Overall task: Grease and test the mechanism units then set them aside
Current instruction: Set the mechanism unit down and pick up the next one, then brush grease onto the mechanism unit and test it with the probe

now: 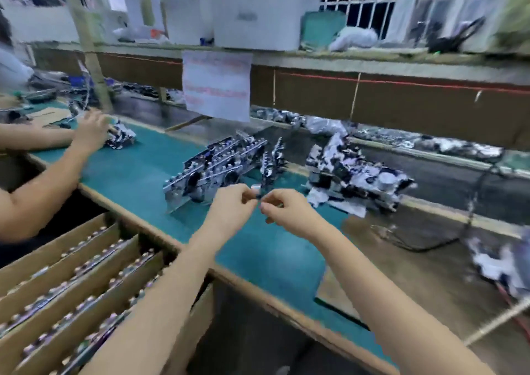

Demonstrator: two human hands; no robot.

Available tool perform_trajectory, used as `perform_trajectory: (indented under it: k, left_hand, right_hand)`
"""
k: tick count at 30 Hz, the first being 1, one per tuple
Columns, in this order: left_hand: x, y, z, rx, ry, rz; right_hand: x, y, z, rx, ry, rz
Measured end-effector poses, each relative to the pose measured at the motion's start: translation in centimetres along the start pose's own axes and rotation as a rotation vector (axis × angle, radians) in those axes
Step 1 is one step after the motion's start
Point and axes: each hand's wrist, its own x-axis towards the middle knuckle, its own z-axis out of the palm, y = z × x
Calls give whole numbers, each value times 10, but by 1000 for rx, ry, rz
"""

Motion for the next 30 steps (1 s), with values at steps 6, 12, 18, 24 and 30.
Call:
perform_trajectory:
  k: [6, 12, 18, 24, 30]
  left_hand:
    - [78, 47, 76, 199, -25, -98]
    - [139, 42, 105, 449, 51, -320]
    - [160, 27, 105, 433, 88, -349]
    - [151, 23, 101, 334, -36, -302]
    - [131, 23, 85, 217, -2, -278]
  right_hand:
    - [-28, 75, -77, -31, 174, 232]
    - [-53, 127, -112, -46, 275, 358]
    - [-58, 146, -122, 14, 289, 403]
    - [-57, 143, -119, 29, 278, 382]
    - [-55, 131, -113, 35, 275, 347]
